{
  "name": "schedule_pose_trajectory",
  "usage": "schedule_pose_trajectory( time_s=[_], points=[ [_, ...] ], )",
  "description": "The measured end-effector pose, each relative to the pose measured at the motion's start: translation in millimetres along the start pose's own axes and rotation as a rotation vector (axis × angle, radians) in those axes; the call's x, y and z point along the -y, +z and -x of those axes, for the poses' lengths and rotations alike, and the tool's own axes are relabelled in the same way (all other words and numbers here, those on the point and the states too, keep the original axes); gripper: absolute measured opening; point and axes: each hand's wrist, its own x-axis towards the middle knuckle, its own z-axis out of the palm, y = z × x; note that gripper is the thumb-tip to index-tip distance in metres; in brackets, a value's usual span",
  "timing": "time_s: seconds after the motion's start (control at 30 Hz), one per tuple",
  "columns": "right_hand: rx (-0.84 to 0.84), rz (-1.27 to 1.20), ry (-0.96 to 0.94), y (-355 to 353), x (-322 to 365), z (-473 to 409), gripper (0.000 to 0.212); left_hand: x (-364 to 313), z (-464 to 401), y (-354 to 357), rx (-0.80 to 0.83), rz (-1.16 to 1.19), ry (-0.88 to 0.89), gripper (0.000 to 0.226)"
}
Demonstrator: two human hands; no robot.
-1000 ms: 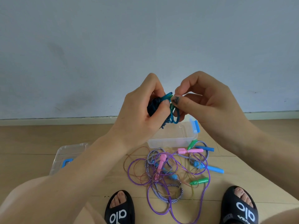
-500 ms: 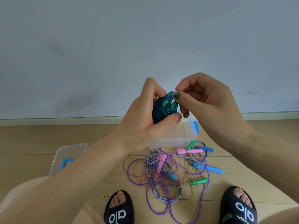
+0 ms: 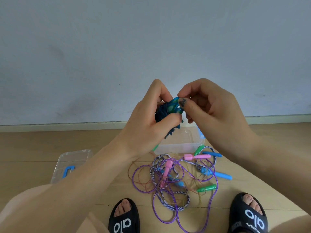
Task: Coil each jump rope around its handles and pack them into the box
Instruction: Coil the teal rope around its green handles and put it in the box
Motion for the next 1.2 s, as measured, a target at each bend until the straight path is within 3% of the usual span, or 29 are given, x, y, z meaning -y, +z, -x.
schedule_pose_trajectory(
  time_s=[0.3,0.6,1.2],
  points=[
    [0.132,-0.21,0.117,-6,3,-3,0.011,7,-4,-10,-0.009,-0.28,0.188,0.034],
    [0.267,-0.186,0.097,-15,7,-8,0.024,7,-2,-16,-0.047,-0.498,0.285,0.036],
    [0.104,-0.037,-0.114,-7,3,2,0.021,8,-3,-11,-0.055,-0.463,0.292,0.038]
  ],
)
